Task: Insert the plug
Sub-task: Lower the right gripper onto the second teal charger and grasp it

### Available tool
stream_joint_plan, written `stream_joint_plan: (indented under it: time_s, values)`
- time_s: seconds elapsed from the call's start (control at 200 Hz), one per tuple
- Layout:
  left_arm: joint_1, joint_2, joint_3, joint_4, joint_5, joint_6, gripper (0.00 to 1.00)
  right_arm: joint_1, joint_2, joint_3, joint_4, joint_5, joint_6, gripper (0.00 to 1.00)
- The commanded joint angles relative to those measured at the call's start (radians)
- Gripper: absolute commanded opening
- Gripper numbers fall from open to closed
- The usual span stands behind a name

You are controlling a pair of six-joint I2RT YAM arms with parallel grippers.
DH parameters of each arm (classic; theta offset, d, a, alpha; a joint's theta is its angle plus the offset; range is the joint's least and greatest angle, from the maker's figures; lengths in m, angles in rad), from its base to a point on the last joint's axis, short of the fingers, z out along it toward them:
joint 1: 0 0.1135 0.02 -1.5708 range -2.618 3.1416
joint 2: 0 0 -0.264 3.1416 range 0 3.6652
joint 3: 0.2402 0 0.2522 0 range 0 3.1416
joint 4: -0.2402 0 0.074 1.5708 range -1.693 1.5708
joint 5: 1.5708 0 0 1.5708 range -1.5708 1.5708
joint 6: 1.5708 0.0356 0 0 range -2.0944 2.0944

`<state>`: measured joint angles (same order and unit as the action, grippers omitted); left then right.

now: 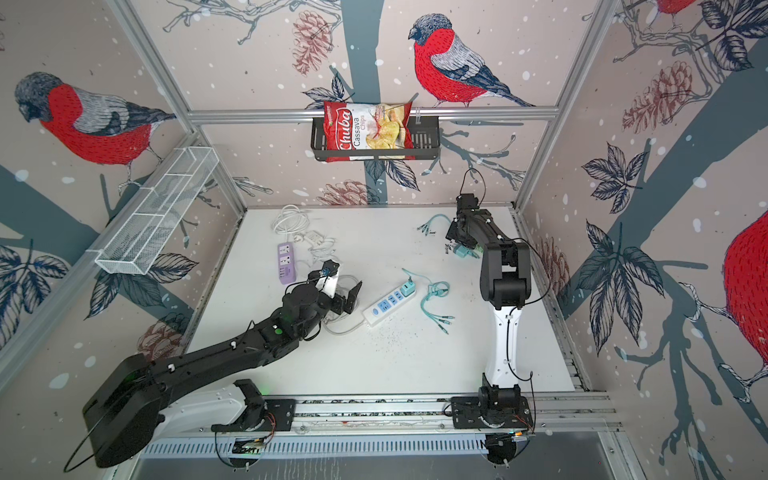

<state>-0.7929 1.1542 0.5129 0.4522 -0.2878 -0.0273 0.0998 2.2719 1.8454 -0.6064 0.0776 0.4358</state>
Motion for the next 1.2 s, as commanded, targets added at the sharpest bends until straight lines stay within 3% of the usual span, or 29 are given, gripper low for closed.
stream_joint_plan:
  time_s: [0.0, 0.455, 0.905, 1.196]
  values:
    - [0.003, -0.002, -0.005, -0.003, 0.012, -0.012, 0.97, 0.002, 0.015, 0.011, -0.010, -0.013, -0.021, 0.64]
    - [0.003, -0.017, 0.018, -0.033, 0.039, 0.009, 0.97, 0.082, -0.218, -0.378, 0.109, -0.056, -0.013, 0.61]
    - [-0.016, 0.039, 0.084, -0.071, 0.229, 0.146, 0.97, 0.115, -0.484, -0.742, 0.160, -0.078, -0.018, 0.61]
    - [-0.075, 0.151, 0.204, -0.095, 0.211, 0.210, 0.97, 0.068, -0.607, -0.832, 0.177, -0.057, 0.001, 0.65]
